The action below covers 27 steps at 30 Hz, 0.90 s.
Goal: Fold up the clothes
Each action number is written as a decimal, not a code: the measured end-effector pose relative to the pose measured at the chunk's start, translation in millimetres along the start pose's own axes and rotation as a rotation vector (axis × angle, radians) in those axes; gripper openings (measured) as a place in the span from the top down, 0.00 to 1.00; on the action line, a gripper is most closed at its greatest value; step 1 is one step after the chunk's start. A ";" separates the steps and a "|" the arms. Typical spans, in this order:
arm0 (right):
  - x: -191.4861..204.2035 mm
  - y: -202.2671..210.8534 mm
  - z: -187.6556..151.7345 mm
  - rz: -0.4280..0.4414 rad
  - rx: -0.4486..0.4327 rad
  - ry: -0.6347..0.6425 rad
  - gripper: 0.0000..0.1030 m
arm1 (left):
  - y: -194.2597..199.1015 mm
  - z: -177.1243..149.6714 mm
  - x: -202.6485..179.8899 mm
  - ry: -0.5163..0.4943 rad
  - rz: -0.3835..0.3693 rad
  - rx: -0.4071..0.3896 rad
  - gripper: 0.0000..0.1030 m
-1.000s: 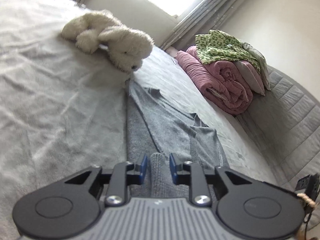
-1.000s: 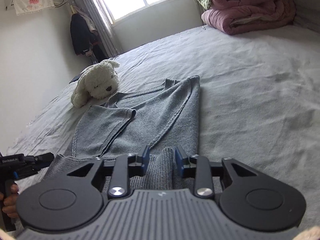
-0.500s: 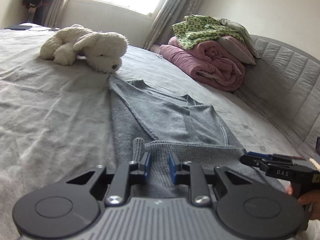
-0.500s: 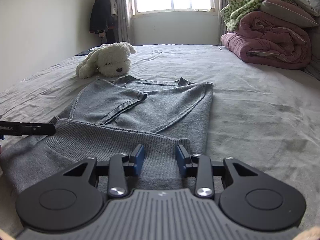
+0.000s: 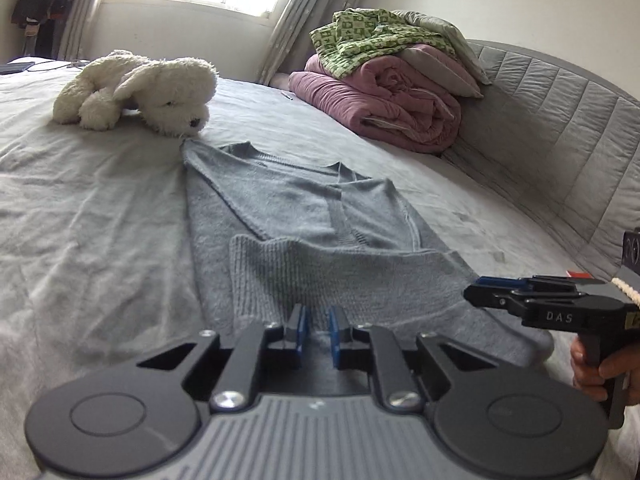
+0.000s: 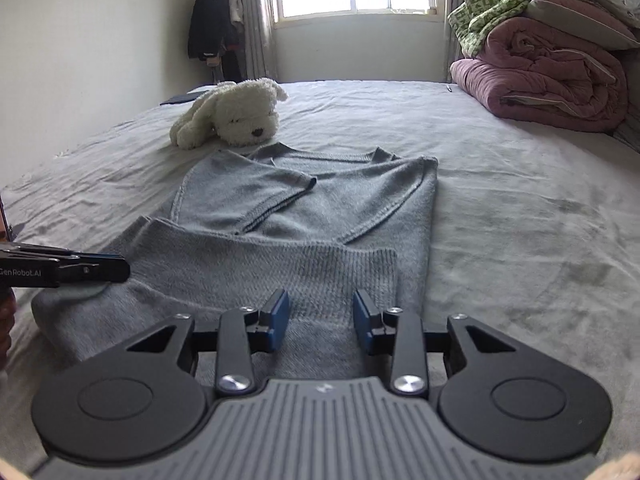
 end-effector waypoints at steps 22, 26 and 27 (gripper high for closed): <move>0.2 57.4 -26.3 0.021 0.203 -0.141 0.65 | 61.9 -19.6 11.7 0.165 0.081 0.231 0.90; -14.2 75.0 -24.7 0.048 0.190 -0.259 0.57 | 74.3 -16.6 23.3 0.247 0.068 0.238 0.79; -19.5 77.6 -24.9 0.062 0.193 -0.308 0.56 | 76.3 -16.0 26.5 0.277 0.061 0.243 0.75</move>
Point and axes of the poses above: each gripper's, at about its wrist camera, not at the fingertips, and y roughly against the way its jaws point, x to its left, z to its top, the point moved 9 cm from there along -y, roughly the way its jaws point, and after that the axes turned 11 degrees about y, right-handed, at the moved point
